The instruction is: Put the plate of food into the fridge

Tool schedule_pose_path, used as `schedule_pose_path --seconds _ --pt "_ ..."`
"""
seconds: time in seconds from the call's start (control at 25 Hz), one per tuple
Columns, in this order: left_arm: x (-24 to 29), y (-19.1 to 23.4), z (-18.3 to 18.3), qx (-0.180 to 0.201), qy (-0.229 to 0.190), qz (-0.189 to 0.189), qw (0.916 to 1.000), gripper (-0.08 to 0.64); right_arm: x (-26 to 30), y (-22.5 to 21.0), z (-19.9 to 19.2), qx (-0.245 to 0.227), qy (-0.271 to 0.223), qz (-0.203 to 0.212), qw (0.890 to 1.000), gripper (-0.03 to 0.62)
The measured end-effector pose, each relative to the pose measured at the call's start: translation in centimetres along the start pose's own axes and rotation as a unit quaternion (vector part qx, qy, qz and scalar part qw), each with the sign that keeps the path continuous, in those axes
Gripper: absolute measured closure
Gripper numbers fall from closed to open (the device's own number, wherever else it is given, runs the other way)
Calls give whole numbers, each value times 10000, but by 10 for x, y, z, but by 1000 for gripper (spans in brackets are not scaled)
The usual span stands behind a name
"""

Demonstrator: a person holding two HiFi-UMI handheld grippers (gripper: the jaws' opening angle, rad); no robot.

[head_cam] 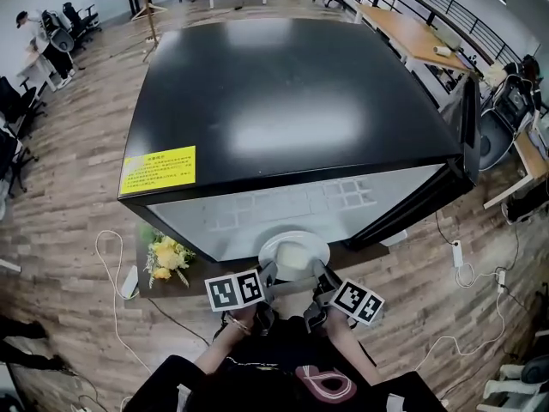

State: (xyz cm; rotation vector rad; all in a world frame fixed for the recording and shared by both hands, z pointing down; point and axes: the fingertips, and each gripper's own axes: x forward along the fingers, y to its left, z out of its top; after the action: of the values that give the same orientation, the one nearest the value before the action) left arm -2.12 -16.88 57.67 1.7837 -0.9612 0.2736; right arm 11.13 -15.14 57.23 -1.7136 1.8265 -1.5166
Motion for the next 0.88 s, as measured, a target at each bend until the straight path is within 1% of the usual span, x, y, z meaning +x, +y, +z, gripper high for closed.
schedule_pose_path --seconds 0.16,0.24,0.44,0.64,0.88 --pt "4 1 13 137 41 -4 9999 466 10 3 5 48 -94 -22 9999 532" --pt "8 2 17 143 59 6 9999 465 14 2 8 48 -115 -44 9999 532" --pt "15 3 20 86 60 60 9999 463 21 1 14 17 -78 -92 9999 532" --pt "21 3 25 -17 -12 201 9998 460 28 2 22 -73 53 -99 9999 532" --pt "25 5 31 -197 -223 380 9988 459 40 3 29 -162 260 -126 9995 532"
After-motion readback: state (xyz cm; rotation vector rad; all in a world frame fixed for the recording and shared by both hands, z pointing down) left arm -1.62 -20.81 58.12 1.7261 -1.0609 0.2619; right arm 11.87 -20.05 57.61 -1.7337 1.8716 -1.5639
